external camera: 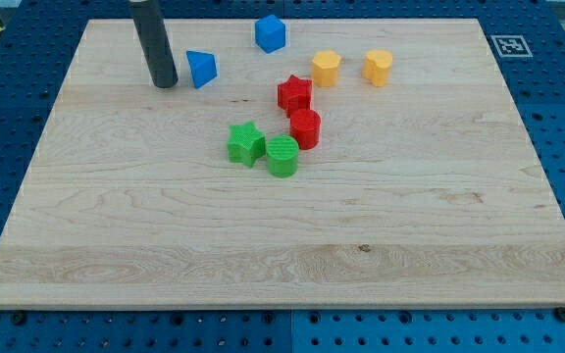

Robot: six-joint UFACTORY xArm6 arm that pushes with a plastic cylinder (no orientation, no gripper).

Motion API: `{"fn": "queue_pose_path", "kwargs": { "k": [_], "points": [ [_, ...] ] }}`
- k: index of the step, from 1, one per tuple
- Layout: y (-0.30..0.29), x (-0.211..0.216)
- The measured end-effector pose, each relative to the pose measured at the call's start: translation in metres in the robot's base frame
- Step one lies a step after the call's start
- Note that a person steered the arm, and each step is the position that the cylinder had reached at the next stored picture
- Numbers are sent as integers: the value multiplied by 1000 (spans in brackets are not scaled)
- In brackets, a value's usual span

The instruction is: Place the triangle to the top left of the cube

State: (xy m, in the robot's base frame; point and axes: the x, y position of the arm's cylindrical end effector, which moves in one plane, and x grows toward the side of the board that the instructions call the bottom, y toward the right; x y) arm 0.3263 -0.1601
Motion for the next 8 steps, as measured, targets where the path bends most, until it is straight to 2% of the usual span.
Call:
{"fn": "queue_pose_path", "kwargs": {
  "k": [2,3,5,8],
  "points": [
    [76,-6],
    [95,-9],
    [74,-15],
    [70,-48]
  ]
}}
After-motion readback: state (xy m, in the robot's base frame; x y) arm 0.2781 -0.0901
